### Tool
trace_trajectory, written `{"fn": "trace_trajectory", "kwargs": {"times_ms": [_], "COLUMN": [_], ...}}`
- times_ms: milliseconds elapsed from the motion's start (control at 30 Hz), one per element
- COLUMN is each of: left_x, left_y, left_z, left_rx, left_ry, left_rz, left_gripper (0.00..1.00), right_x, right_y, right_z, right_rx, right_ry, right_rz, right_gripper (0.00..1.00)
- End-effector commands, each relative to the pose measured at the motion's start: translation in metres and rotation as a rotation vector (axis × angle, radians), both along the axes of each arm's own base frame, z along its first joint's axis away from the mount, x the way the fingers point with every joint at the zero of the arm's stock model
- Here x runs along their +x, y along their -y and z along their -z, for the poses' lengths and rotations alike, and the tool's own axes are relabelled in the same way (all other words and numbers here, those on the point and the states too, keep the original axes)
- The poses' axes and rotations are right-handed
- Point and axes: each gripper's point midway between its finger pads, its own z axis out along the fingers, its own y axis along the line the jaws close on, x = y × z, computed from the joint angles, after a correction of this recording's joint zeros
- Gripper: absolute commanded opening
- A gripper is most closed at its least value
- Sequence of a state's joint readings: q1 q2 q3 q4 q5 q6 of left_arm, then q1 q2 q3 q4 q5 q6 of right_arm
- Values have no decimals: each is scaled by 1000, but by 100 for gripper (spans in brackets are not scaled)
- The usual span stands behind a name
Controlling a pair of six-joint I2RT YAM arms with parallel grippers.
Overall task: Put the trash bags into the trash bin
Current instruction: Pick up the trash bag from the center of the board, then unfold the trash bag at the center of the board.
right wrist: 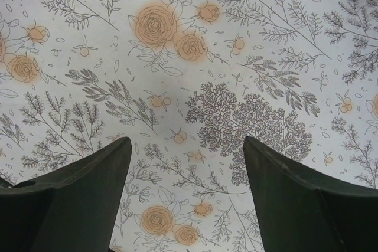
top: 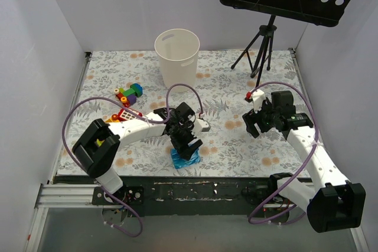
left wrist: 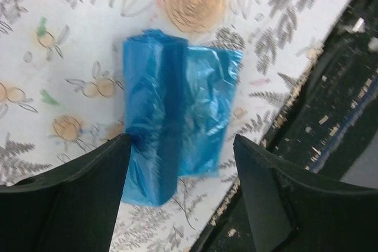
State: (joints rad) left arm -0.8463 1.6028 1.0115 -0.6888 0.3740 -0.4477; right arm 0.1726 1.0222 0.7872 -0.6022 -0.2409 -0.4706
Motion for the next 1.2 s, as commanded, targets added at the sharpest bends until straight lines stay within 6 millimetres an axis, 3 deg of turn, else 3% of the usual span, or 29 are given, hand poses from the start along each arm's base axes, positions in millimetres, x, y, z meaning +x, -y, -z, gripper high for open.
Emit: {"fn": "trace_trajectory", "kwargs": {"times_ms": [0, 100, 233, 467, 600, 733, 833, 967, 1167], "left_x": [29, 36, 30, 29, 45, 73, 91, 102, 118], "left_y": [14, 5, 4, 3, 26, 48, 51, 58, 63], "left_z": [5, 21, 27, 24, -13, -70, -107, -146, -189], "left_rx": [18, 91, 89, 91, -11, -209, -352, -463, -567], "left_ry": [99, 112, 93, 89, 76, 16, -81, -77, -32], "left_rz": [-28, -43, -27, -14, -74, -210, -293, -272, -253], "left_gripper": [68, 64, 56, 18, 8, 3, 2, 0, 0], "right_x": [-2, -1, 0, 0, -7, -6, -7, 3, 11], "right_y": [-8, -7, -7, -12, -37, -64, -84, -106, -132], "right_z": [1, 6, 4, 4, -6, -11, -11, -17, -42], "right_rx": [39, 38, 39, 55, 159, 296, 416, 588, 830], "right_ry": [-19, -21, -20, -19, -22, -41, -124, -189, -311], "right_rz": [-9, -10, -5, -39, -173, -268, -308, -308, -346], "right_gripper": [84, 84, 84, 84, 87, 90, 90, 93, 95]}}
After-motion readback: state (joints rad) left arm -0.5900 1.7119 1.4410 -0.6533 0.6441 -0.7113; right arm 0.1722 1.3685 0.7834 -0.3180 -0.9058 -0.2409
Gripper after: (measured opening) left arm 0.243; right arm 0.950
